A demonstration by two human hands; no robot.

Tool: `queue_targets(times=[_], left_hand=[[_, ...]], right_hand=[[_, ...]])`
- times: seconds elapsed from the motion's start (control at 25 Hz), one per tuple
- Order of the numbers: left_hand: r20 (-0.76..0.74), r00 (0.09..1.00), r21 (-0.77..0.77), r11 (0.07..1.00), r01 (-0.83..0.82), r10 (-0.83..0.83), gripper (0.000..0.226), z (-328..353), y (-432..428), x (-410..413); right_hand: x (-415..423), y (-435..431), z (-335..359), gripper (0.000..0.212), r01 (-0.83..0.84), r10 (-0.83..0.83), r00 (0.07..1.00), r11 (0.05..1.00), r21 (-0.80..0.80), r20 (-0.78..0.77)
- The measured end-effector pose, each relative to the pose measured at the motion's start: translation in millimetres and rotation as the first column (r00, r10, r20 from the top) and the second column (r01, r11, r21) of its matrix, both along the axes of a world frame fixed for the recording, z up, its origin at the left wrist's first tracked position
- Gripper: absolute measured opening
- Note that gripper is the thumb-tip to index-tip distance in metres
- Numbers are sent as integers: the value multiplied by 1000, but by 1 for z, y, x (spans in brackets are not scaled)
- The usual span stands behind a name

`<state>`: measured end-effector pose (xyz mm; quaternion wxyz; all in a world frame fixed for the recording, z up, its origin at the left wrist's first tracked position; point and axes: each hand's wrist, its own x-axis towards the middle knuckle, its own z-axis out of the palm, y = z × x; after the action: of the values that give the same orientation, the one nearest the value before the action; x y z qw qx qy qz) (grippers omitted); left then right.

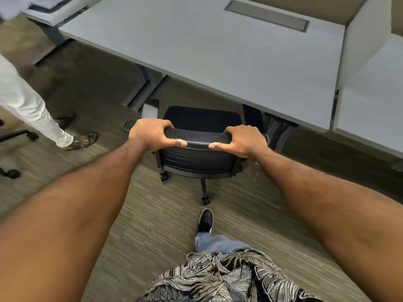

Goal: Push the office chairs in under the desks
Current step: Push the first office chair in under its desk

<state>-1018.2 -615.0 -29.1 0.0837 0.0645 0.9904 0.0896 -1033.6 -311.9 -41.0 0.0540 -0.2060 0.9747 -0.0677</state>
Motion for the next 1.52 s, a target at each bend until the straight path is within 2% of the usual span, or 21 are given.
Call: queue_targets(times=[0.2,0.36,0.64,0.92,1.28,1.36,1.52], left_hand=[[-18,997,-31,997,72,-72,114,-2,-29,-56],[18,999,13,999,51,-52,110,-2,-47,-101],[-2,990,3,990,142,-142,102,-3,-87,-175],[0,968,26,967,252,-253,104,0,-144,-235],[28,926,14,926,376,-377,103,3,-183,-279],[66,912,14,914,406,-406,108,4,-188,-284],[289,821,68,866,496,-493,125,16,-161,-293]], right_hand=[[-49,-29,-6,100,22,-23,1000,1000,-18,-14],[-87,-46,-2,98,53,-54,999,998,-34,-6],[-142,-83,-1,102,139,-137,990,989,-45,36],[-165,-145,-1,96,263,-261,964,962,-73,43],[-179,-191,-3,101,367,-364,930,929,-50,55],[-176,-195,0,102,373,-369,925,927,-39,85],[-156,-173,16,97,446,-441,895,890,-97,68]])
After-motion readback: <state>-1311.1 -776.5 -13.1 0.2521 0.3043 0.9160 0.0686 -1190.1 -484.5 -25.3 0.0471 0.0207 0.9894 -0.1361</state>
